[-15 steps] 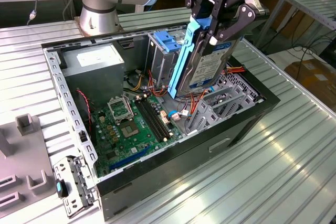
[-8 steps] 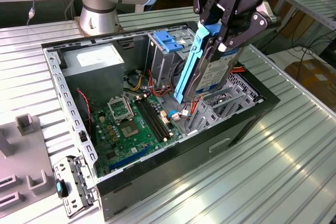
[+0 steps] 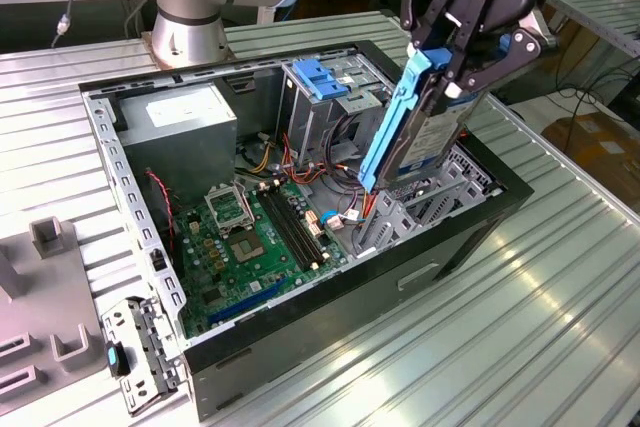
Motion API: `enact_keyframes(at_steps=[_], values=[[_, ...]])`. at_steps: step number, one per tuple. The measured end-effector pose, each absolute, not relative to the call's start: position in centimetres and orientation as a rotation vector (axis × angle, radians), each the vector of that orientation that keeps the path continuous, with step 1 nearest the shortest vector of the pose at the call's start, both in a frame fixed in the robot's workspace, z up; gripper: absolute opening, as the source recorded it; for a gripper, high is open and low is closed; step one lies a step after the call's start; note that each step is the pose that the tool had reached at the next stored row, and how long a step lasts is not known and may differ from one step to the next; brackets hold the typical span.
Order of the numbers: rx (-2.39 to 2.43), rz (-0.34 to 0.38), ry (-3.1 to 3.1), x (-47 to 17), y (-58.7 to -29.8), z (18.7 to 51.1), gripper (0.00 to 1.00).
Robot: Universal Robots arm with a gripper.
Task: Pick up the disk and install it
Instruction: 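Insert the disk into the insertion slot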
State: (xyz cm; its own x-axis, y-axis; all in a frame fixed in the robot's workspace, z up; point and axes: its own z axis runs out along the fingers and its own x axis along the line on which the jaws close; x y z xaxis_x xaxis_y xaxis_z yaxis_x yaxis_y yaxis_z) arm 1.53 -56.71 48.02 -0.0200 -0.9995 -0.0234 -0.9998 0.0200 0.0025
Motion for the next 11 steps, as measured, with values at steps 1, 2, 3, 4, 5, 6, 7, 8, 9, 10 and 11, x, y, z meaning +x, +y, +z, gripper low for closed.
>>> enact_keyframes(at_steps=[1,2,3,4,5,6,7,8,9,10,11], values=[[-2.188,0.029,2.233,2.4,-56.7,47.7,0.37],[-2.188,0.029,2.233,2.8,-56.7,47.6,0.37],[-2.188,0.029,2.233,3.1,-56.7,47.5,0.37],[-2.188,0.029,2.233,3.4,-56.7,47.4,0.37],[-2.188,0.029,2.233,3.7,-56.7,47.3,0.37],[-2.188,0.029,2.233,4.0,-56.7,47.2,0.37],[-2.188,0.029,2.233,4.3,-56.7,47.1,0.37],[-2.188,0.029,2.233,4.7,-56.7,46.9,0.37],[-2.188,0.029,2.233,5.0,-56.7,46.8,0.37],[-2.189,0.028,2.233,5.6,-56.7,46.5,0.37],[-2.189,0.028,2.233,5.9,-56.7,46.4,0.37]])
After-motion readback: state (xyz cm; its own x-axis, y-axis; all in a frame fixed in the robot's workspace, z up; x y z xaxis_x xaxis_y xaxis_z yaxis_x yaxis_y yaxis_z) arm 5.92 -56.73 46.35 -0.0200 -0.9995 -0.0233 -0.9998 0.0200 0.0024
